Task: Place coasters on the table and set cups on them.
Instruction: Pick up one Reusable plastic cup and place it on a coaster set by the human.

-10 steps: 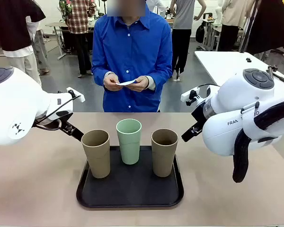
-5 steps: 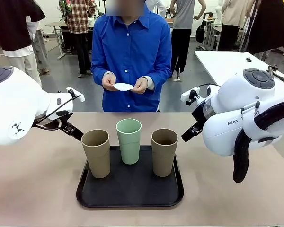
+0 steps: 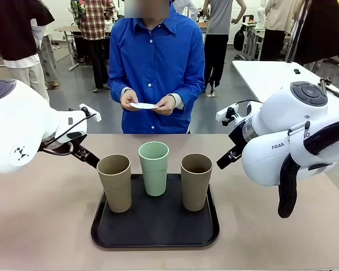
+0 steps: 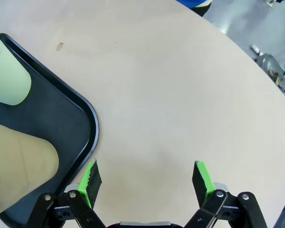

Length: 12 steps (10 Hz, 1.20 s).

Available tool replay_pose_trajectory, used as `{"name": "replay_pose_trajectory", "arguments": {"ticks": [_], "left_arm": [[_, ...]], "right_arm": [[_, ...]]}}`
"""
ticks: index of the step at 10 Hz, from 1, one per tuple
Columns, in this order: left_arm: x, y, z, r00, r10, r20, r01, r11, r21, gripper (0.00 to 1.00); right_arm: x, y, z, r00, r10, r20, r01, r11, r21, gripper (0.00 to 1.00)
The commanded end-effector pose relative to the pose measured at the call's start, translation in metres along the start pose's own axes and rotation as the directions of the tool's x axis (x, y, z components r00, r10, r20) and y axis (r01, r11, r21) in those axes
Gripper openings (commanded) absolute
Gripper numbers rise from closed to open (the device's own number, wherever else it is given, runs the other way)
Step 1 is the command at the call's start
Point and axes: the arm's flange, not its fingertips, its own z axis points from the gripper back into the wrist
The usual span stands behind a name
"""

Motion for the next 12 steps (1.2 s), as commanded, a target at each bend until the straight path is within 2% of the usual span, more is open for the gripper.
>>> {"name": "replay_pose_trajectory", "arguments": {"ticks": [1, 6, 8, 9, 10, 12], "left_arm": [[0.000, 0.000, 0.000, 1.000, 0.000, 0.000, 0.000, 1.000, 0.000, 1.00], [0.000, 0.000, 0.000, 1.000, 0.000, 0.000, 0.000, 1.000, 0.000, 1.00], [-0.004, 0.008, 0.061, 0.999, -0.034, 0.042, 0.032, 0.998, 0.055, 1.00], [-0.006, 0.003, 0.087, 0.998, -0.051, 0.043, 0.050, 0.998, 0.032, 1.00], [-0.014, -0.003, 0.111, 0.998, -0.063, 0.014, 0.063, 0.998, 0.019, 1.00], [-0.047, -0.026, 0.144, 0.990, -0.085, -0.113, 0.077, 0.995, -0.070, 1.00]], "right_arm": [[0.000, 0.000, 0.000, 1.000, 0.000, 0.000, 0.000, 1.000, 0.000, 1.00], [0.000, 0.000, 0.000, 1.000, 0.000, 0.000, 0.000, 1.000, 0.000, 1.00], [0.006, 0.002, 0.059, 1.000, 0.002, -0.015, -0.002, 0.998, -0.062, 1.00], [0.007, 0.007, 0.088, 0.999, 0.004, -0.036, -0.006, 0.998, -0.061, 1.00], [0.001, 0.014, 0.114, 0.995, -0.024, -0.097, 0.021, 0.999, -0.032, 1.00], [-0.034, 0.032, 0.151, 0.979, -0.053, -0.195, 0.056, 0.998, 0.011, 1.00]]}}
